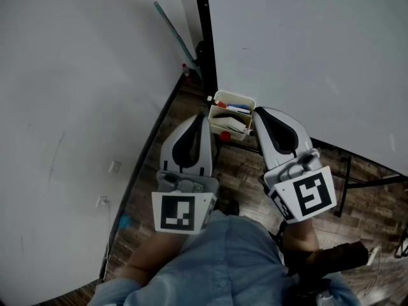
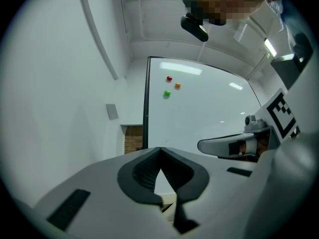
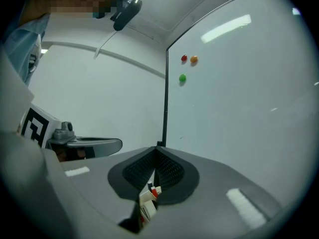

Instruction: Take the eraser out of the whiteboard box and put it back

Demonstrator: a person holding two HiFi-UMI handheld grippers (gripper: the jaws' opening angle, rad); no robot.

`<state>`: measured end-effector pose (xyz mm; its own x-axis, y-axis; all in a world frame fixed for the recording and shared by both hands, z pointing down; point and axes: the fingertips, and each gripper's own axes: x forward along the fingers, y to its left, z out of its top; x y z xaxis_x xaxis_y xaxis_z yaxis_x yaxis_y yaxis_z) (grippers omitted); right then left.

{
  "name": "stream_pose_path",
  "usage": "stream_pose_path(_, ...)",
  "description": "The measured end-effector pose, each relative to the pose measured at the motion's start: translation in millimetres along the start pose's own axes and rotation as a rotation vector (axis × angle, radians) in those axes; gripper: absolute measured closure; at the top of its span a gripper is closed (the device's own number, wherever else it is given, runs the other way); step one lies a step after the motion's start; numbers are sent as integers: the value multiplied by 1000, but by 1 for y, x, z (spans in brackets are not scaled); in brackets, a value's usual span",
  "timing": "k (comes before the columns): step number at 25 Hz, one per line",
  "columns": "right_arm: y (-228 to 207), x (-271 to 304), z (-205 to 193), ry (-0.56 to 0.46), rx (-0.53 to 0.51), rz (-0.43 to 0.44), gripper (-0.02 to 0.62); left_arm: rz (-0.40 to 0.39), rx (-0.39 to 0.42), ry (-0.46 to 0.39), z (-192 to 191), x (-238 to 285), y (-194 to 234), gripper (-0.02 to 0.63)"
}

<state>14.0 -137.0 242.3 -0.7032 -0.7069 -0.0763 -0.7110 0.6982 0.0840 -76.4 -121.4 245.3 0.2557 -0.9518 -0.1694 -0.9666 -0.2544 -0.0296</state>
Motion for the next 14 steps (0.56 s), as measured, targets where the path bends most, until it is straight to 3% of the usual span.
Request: stream_pose_path(14,0,1,0,-6,6,8,595,15,20,4,-2,0,2,603)
